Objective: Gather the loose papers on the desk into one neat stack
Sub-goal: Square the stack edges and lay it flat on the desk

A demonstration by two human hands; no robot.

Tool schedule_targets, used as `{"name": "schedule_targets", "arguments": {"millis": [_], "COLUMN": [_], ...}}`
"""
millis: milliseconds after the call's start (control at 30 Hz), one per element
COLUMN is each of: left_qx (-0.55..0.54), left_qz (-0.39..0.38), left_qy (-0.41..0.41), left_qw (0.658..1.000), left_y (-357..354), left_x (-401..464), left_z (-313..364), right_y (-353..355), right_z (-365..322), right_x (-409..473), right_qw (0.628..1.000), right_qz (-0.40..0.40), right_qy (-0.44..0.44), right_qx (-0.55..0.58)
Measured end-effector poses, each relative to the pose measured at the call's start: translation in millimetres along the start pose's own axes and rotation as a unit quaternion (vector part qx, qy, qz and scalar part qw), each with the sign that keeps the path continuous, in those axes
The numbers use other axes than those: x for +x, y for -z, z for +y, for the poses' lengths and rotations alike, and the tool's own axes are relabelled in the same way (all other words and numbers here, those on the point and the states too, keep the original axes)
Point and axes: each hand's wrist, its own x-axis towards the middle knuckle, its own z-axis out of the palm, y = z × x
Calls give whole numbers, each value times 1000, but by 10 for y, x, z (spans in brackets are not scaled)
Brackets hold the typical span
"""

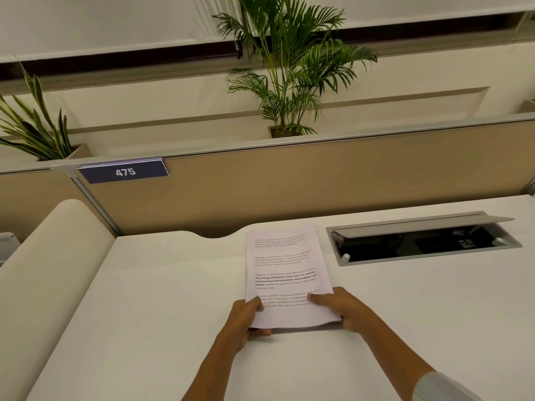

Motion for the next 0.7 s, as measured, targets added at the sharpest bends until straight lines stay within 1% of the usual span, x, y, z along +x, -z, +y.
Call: {"name": "schedule_targets", "arguments": {"millis": [133,300,367,500,600,700], "left_qx": [-30,-70,-73,-44,7,53], "left_qz": [7,5,9,30,53,58], "left_qy": [10,10,13,17,8,-1], "left_qw": [999,997,997,998,999,997], "left_y": [15,55,81,132,142,126], "left_x": [5,-47,-92,-163,-195,-243], "left_z": [-43,-119,-136,-168,-185,-192], "right_y": [-18,35,58,79,85,86], "right_z": [27,68,81,140,169,150], "right_x": [-131,-244,-274,-309,-350,-419], "right_qw": [998,995,994,991,985,979], "right_qz": [28,62,82,127,168,200], "right_qy": [-22,-53,-53,-37,-13,8], "right_qx": [46,55,40,-1,-28,-47]}}
